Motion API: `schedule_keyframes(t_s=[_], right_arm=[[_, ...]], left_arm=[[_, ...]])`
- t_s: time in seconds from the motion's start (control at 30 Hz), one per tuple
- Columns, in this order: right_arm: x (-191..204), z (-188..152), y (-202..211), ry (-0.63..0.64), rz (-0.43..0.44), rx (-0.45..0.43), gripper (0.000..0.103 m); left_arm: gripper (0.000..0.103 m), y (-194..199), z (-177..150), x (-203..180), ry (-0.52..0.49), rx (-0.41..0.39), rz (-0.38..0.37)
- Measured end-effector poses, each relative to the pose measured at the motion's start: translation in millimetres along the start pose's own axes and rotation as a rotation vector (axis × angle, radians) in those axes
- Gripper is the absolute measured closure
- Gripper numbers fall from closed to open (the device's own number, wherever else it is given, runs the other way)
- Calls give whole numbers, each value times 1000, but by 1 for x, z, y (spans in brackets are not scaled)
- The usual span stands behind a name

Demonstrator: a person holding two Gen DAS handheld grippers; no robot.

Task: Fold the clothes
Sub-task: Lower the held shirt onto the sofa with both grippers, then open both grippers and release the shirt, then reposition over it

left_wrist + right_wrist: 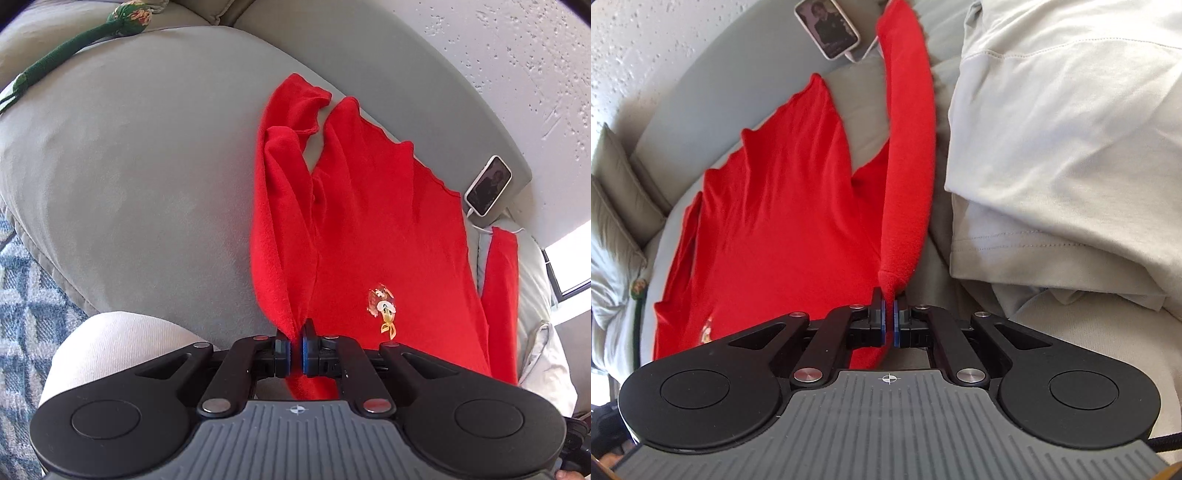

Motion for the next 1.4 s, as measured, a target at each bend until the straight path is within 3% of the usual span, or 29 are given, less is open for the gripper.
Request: schedule_keyframes(t_s=[0.13, 0.2, 0.23, 0.27, 0.33, 0.47, 0.57, 0.63, 0.73, 0.93, 1.03, 1.17, 1.4], right_arm=[[3, -6, -4, 67, -66, 52, 92], [3, -9, 2, 86, -75, 63, 88], [3, -10, 9, 93, -78, 59, 81], [3, -11, 17, 101, -80, 47, 71], [6, -10, 34, 129, -72, 8, 65], [25, -10, 45, 209, 44, -12, 70], [46, -16, 27, 271, 126, 37, 77], [57, -24, 9, 299, 122, 74, 77], [59, -39, -17, 319, 44, 154, 78], [49, -49, -10, 344, 12, 224, 76], [47, -51, 4, 336, 29, 232, 73], [60, -41, 34, 321, 125, 191, 64], [114, 14, 106, 345, 282, -10, 59]], left_arm=[[83, 10, -3, -12, -87, 46, 107], [71, 26, -4, -19, -135, 24, 154], [71, 34, -4, -22, -154, 12, 169], [71, 41, -4, -25, -160, -6, 162], [72, 52, -4, -33, -163, -44, 107], [81, 40, -9, -61, -234, -56, -24], [83, 7, -23, -83, -320, -1, -44], [83, -19, -36, -93, -375, 57, -24], [81, -45, -58, -92, -415, 195, 59], [78, -33, -71, -81, -398, 246, 51], [77, -13, -63, -73, -355, 207, 16], [76, 16, -32, -59, -226, 107, -25], [69, 89, 46, -50, -157, -147, -98]])
Point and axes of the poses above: each gripper's, at about its wrist camera, not at the fingertips, and y roughly against the way its jaws point, x to its left, z to its top, the point moved 5 cm from there along -y, roughly the way its jaws point, and after that the axes turned 4 degrees about -z, right-handed, at the moved point
